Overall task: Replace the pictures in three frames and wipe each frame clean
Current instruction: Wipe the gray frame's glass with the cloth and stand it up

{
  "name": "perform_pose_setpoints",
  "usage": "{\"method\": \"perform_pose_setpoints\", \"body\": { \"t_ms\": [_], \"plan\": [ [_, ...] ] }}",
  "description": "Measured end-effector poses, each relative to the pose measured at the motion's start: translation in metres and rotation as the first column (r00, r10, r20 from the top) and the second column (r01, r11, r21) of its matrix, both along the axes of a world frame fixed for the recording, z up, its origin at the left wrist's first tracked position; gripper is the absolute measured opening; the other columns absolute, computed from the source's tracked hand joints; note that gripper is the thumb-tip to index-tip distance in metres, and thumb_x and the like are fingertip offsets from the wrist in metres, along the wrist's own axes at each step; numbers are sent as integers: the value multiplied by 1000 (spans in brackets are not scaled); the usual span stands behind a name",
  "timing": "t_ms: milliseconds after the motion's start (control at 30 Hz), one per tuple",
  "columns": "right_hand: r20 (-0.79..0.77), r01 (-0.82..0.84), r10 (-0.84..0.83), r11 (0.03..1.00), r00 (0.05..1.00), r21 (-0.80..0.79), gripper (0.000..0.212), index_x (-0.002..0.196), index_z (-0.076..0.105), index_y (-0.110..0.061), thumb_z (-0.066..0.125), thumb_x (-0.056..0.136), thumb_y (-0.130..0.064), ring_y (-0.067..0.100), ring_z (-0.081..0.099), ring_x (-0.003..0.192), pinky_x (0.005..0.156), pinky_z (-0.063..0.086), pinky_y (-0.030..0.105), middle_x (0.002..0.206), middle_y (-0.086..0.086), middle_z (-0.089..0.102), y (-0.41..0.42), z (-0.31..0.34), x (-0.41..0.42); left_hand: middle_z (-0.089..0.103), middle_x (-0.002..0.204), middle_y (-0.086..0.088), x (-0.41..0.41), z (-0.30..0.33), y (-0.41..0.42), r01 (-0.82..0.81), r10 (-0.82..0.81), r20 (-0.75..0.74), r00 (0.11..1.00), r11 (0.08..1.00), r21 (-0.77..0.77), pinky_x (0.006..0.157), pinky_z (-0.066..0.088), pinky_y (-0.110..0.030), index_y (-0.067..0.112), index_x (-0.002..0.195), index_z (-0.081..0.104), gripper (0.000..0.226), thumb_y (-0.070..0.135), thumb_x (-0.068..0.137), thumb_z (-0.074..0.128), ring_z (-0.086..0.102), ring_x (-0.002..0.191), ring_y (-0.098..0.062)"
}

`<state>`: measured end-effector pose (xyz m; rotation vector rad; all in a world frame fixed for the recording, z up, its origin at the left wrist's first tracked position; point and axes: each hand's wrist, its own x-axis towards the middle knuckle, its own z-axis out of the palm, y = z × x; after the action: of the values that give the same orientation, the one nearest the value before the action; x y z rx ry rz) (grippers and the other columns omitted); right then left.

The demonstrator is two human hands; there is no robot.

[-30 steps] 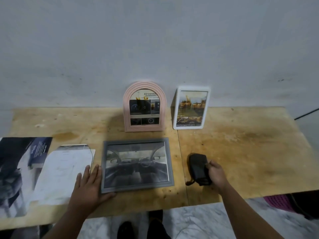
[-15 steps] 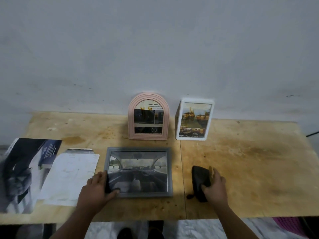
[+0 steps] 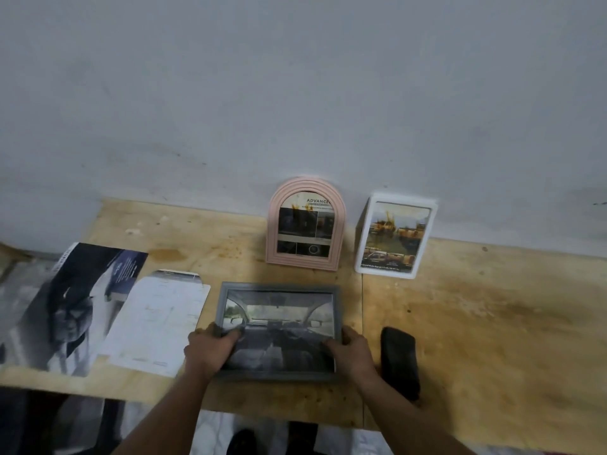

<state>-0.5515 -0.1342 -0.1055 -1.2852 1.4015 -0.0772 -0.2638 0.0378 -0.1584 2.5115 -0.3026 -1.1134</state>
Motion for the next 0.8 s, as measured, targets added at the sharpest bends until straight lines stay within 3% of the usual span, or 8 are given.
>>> {"method": "perform_pose_setpoints", "body": {
  "t_ms": [67, 133, 233, 367, 400, 533, 633, 800],
  "plan": [
    [-7, -2, 2, 1000, 1000, 14, 25, 113, 69, -21, 76, 89, -24, 19, 72, 98, 86, 63, 43, 107, 0, 76, 1, 6, -4, 73, 95, -6, -11, 24, 5, -112, 108, -80, 991, 992, -51, 91, 58, -49, 14, 98, 71, 85, 89, 59, 68, 70, 89, -27],
    [-17, -10, 10, 1000, 1000, 9, 15, 105, 70, -21, 74, 91, -20, 18, 73, 93, 82, 63, 41, 100, 1, 76, 5, 16, -2, 76, 84, -4, -26, 65, 9, -165, 154, -116, 981, 981, -98, 92, 58, -48, 13, 90, 74, 51, 62, 77, 79, 71, 84, -24],
    [-3, -49, 49, 999, 999, -8, 18, 106, 69, -22, 76, 91, -28, 8, 69, 86, 67, 56, 18, 95, -7, 74, 11, 27, 16, 75, 86, -3, -23, 91, 22, -187, 176, -85, 981, 971, -146, 94, 55, -46, 14, 89, 72, 37, 50, 88, 74, 69, 86, -25],
    [41, -112, 114, 993, 993, -45, 98, 126, 66, -24, 75, 52, -87, 12, 69, 102, 86, 61, 32, 119, -4, 71, 16, 8, 54, 77, 99, -2, 21, 92, 49, -254, 247, -57, 967, 945, -208, 94, 56, -46, 20, 113, 72, 45, 55, 84, 72, 71, 91, -26],
    [59, -129, 131, 991, 990, -49, 96, 123, 66, -26, 75, 50, -87, 11, 68, 102, 86, 61, 32, 119, -5, 70, 19, 17, 69, 77, 95, -1, 40, 79, 57, -281, 274, -62, 960, 932, -229, 92, 59, -48, 24, 113, 72, 47, 57, 79, 72, 73, 88, -26],
    [95, -109, 126, 980, 987, -169, 47, 123, 51, -32, 81, 86, -35, 17, 60, 105, 87, 55, 27, 117, -2, 52, 30, 65, 149, 77, 82, 0, 114, 88, 55, -304, 326, 12, 945, 896, -324, 83, 61, -53, 34, 94, 71, 28, 51, 72, 66, 74, 79, -26],
    [101, -81, 112, 959, 989, -273, 61, 136, 56, -28, 80, 83, -45, 22, 60, 117, 98, 56, 39, 126, 1, 55, 29, 70, 202, 75, 83, 1, 166, 116, 34, -257, 307, 64, 950, 880, -400, 83, 60, -53, 37, 90, 68, 18, 43, 75, 59, 72, 81, -26],
    [165, 98, -53, 954, 985, -283, 61, 130, 59, -33, 77, 76, -53, 16, 67, 104, 91, 61, 40, 122, 3, 65, 9, 73, 272, 70, 91, -5, 223, 162, -18, -139, 195, 72, 978, 870, -474, 76, 51, -41, 22, 108, 65, 21, 12, 90, 62, 67, 90, -32]
  ]
}}
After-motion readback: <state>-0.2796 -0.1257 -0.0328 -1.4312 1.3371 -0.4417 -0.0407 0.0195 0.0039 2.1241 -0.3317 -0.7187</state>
